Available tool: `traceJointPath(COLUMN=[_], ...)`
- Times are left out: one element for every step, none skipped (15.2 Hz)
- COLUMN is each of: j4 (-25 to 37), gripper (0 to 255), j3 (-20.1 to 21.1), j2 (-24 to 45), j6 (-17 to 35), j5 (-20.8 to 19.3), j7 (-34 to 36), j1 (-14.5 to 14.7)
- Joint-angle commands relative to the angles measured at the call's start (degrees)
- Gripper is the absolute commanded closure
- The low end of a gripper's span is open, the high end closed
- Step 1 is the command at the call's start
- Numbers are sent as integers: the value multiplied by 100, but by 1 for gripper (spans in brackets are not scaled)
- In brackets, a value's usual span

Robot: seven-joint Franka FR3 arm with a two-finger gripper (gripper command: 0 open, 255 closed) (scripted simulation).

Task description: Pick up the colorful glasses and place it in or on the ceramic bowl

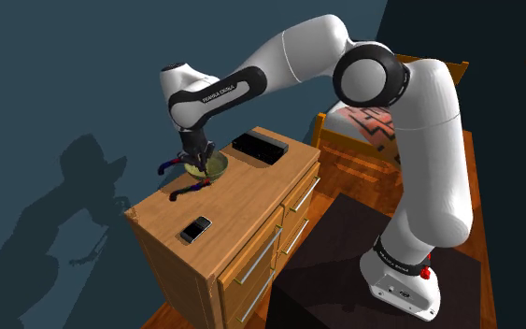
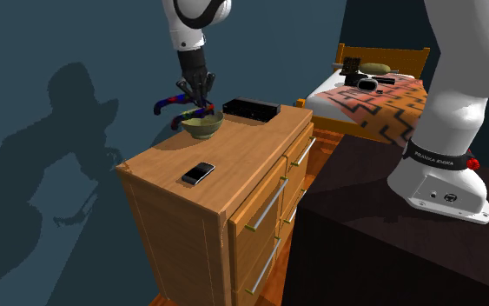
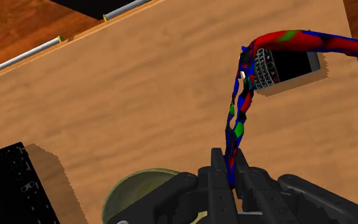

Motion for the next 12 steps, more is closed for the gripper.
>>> traceJointPath(j4=[272,401,541,691,852,1025,1212,1413,1629,1865,2121,2402], gripper=[255,255,255,255,255,255,255,255,255,255,255,255], j3=[-63,-93,-123,-152,-181,-210,-238,-265,-292,-318,-344,-369], j2=[147,220,299,383,475,573,679,792,915,1049,1193,1352], j6=[-110,-159,-211,-268,-330,-397,-469,-547,-633,-726,-828,-942], j5=[-5,-7,-9,-10,-12,-14,-15,-16,-17,-18,-19,-20], j7=[-223,-333,-442,-550,-658,-765,-872,-978,-1084,-1190,-1296,-1402], j1=[-134,-204,-272,-339,-405,-470,-533,-595,-656,-715,-772,-827])
